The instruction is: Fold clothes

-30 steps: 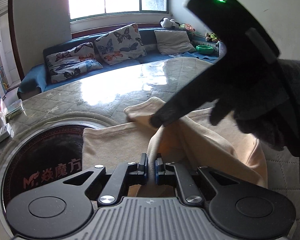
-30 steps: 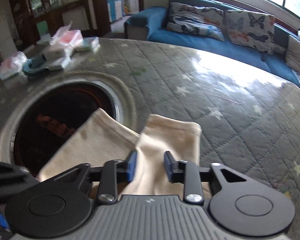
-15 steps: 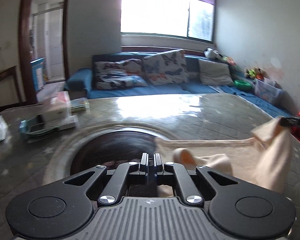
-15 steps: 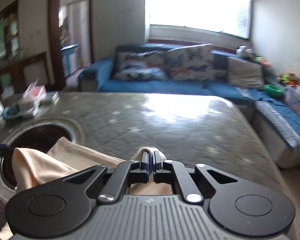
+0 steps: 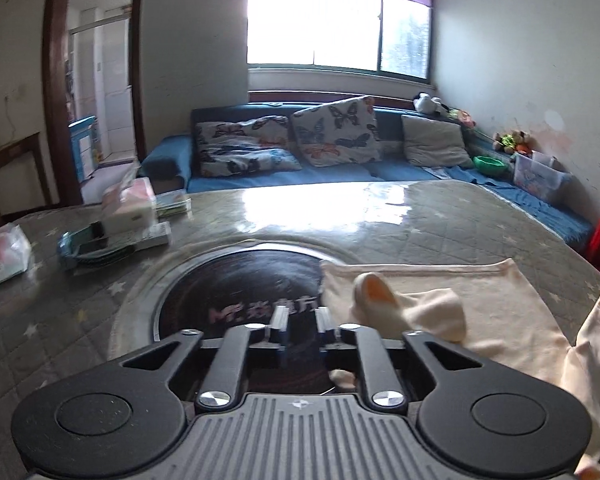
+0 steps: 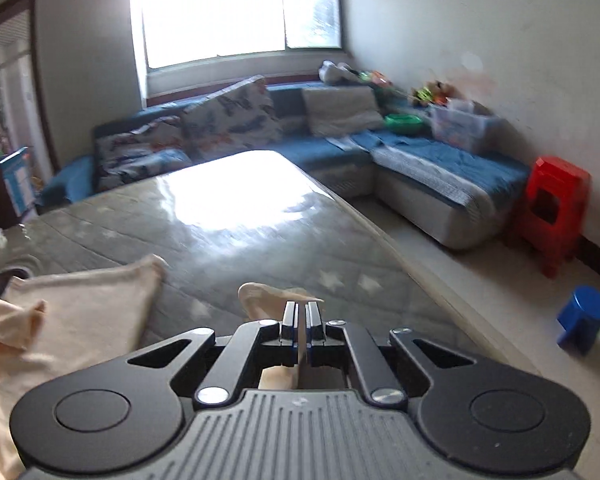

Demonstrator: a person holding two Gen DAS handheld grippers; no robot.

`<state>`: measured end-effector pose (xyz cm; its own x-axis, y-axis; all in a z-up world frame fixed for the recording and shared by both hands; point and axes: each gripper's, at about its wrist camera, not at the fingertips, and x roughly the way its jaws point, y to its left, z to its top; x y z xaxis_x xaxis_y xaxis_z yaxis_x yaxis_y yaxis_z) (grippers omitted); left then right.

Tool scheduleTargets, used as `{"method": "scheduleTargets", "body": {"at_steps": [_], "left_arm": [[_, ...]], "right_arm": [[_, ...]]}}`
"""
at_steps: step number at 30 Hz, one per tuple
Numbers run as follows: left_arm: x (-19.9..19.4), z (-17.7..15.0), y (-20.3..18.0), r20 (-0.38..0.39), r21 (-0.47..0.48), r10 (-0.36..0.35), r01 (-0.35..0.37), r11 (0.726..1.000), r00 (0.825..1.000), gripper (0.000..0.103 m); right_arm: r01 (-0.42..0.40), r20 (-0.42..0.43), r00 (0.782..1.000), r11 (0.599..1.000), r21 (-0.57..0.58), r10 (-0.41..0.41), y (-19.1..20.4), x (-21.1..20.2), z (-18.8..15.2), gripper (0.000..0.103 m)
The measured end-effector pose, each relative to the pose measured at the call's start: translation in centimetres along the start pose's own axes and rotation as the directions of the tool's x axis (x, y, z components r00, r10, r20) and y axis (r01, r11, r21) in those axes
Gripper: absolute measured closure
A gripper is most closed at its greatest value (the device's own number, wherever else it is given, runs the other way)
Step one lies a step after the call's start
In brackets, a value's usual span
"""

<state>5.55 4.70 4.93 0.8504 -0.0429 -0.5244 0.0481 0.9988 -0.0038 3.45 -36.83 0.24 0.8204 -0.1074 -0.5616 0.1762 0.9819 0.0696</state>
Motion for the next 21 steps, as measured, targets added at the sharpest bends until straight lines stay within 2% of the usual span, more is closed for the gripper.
{"method": "scheduleTargets", "body": {"at_steps": [1,4,8,9,10,11,12,14,17,21], "left_arm": [[0.4,0.2,-0.7,0.001,0.02,-0.01,0.01,1.0,1.0,0.049],[2.1,0.8,-2.4,-0.015,0.07,-0.024,0.025,0.997,1.0,0.047],[5.0,1.6,-2.7,-0.075,0.03,-0.052,0.054,0.998,0.996,0.047],[5.5,1.7,-2.6,-0.083,0.021,-0.051,0.053,0.998,0.995,0.049],[6.1,1.8,-2.5,-0.091,0.011,-0.05,0.051,0.999,0.995,0.058],[6.5,1.8,-2.4,-0.098,0.003,-0.051,0.051,0.999,0.994,0.071],[6.7,1.8,-2.3,-0.1,0.002,-0.058,0.058,0.998,0.993,0.093],[6.5,1.6,-2.2,-0.087,0.0,-0.065,0.066,0.998,0.994,0.097],[4.7,1.3,-1.6,-0.031,-0.021,-0.05,0.05,0.999,0.998,0.098],[0.7,0.8,0.8,0.045,-0.115,0.032,-0.027,0.993,0.998,0.099]], "right_arm": [[-0.001,-0.005,1.0,1.0,0.001,0.001,0.0,0.0,-0.1,0.1],[-0.004,-0.02,1.0,1.0,0.003,0.004,-0.1,0.1,-0.5,0.098],[-0.008,-0.041,0.999,1.0,0.007,0.008,-0.3,0.2,-1.1,0.095],[-0.009,-0.046,0.999,1.0,0.007,0.01,-0.3,0.2,-1.2,0.095],[-0.01,-0.051,0.999,1.0,0.008,0.011,-0.3,0.2,-1.3,0.095],[-0.011,-0.056,0.998,1.0,0.009,0.012,-0.4,0.2,-1.5,0.094],[-0.012,-0.061,0.998,1.0,0.01,0.013,-0.4,0.3,-1.6,0.094],[-0.038,-0.074,0.997,0.999,-0.006,0.037,0.2,0.6,-1.8,0.092],[-0.079,-0.113,0.991,0.996,-0.041,0.074,1.9,1.8,-2.3,0.087],[-0.081,-0.142,0.987,0.996,-0.048,0.074,2.7,2.9,-3.2,0.082]]}}
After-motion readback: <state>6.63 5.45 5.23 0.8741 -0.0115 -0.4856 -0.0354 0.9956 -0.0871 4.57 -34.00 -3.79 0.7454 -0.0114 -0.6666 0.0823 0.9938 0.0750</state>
